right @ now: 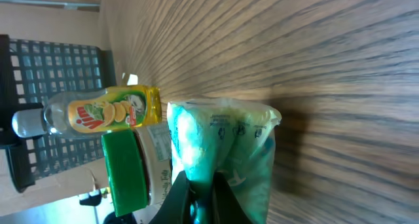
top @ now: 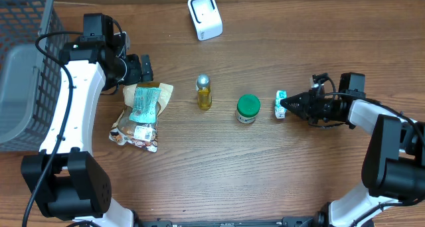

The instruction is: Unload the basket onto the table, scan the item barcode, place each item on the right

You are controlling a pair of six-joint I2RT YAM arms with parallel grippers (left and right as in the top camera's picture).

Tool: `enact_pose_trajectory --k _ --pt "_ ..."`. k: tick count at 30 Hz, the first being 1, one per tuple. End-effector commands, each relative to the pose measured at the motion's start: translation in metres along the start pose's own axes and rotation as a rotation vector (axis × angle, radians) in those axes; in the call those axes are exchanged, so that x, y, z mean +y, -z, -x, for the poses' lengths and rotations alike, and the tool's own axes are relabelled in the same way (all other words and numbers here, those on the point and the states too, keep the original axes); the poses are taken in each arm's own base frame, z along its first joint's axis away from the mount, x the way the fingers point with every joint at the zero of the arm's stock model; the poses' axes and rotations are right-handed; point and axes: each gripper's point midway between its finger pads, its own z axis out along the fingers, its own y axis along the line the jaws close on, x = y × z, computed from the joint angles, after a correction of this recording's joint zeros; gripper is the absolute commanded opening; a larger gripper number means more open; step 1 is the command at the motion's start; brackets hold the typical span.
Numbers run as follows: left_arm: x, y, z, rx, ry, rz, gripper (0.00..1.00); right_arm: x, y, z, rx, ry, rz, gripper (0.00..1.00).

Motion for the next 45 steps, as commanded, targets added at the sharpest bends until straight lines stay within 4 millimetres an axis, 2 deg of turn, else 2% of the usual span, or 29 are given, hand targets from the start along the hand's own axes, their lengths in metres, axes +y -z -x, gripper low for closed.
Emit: enact_pose_trajectory --k 1,11,12,14,22,23,25,27,29,33,35,37,40,42,45 --pt "-0.005 0.011 0.007 -0.034 -0.018 -0.014 1.00 -0.003 0.006 0.002 -0.015 -0.016 0.024 0.08" --pt "-0.005 0.011 0.007 -0.034 -0.018 -0.014 1.00 -0.018 0.008 0.004 -0.030 -0.033 -0.055 0.11" --pt "-0.005 0.011 0.007 -0.034 -0.018 -0.014 0.99 -0.018 0.008 0.004 -0.030 -0.033 -0.055 0.12" --pt "-0.005 0.011 0.007 -0.034 -0.018 -0.014 1.00 -0.018 0.008 0.004 -0.030 -0.033 -0.055 0.20" --pt "-0.005 0.011 0.007 -0.034 -0.018 -0.014 1.00 -0.018 0.008 0.002 -0.024 -0.042 -0.052 0.25" --pt "-0.005 0.011 0.007 -0.034 -0.018 -0.014 1.00 -0.013 0.009 0.004 -0.025 -0.035 -0.032 0.27" --pt "-0.005 0.011 0.007 -0.034 -0.018 -0.014 0.99 0.010 0.009 0.011 -0.012 -0.007 0.053 0.29" --pt "-0.005 0.011 0.007 -0.034 -0.018 -0.014 1.00 0.023 0.005 0.015 0.004 0.010 0.047 0.29" --pt "-0.005 0.011 0.007 -0.034 -0.018 -0.014 1.00 0.023 -0.007 0.017 0.018 0.031 -0.065 0.29" --pt "-0.005 0.011 0.007 -0.034 -0.018 -0.014 1.00 -0.001 -0.034 0.011 0.015 0.110 -0.413 0.29" --pt "-0.005 0.011 0.007 -0.034 -0.019 -0.015 1.00 -0.011 -0.040 0.010 -0.009 0.138 -0.564 0.29" --pt "-0.005 0.011 0.007 -0.034 -0.018 -0.014 1.00 -0.019 -0.040 0.010 -0.044 0.164 -0.690 0.28" --pt "-0.005 0.011 0.007 -0.034 -0.018 -0.014 1.00 -0.023 -0.040 0.010 -0.066 0.195 -0.776 0.28" --pt "-0.005 0.011 0.007 -0.034 -0.018 -0.014 1.00 -0.028 -0.035 0.009 -0.066 0.195 -0.817 0.29" --pt "-0.005 0.011 0.007 -0.034 -0.018 -0.014 1.00 -0.038 -0.017 0.012 -0.075 0.174 -0.906 0.28"
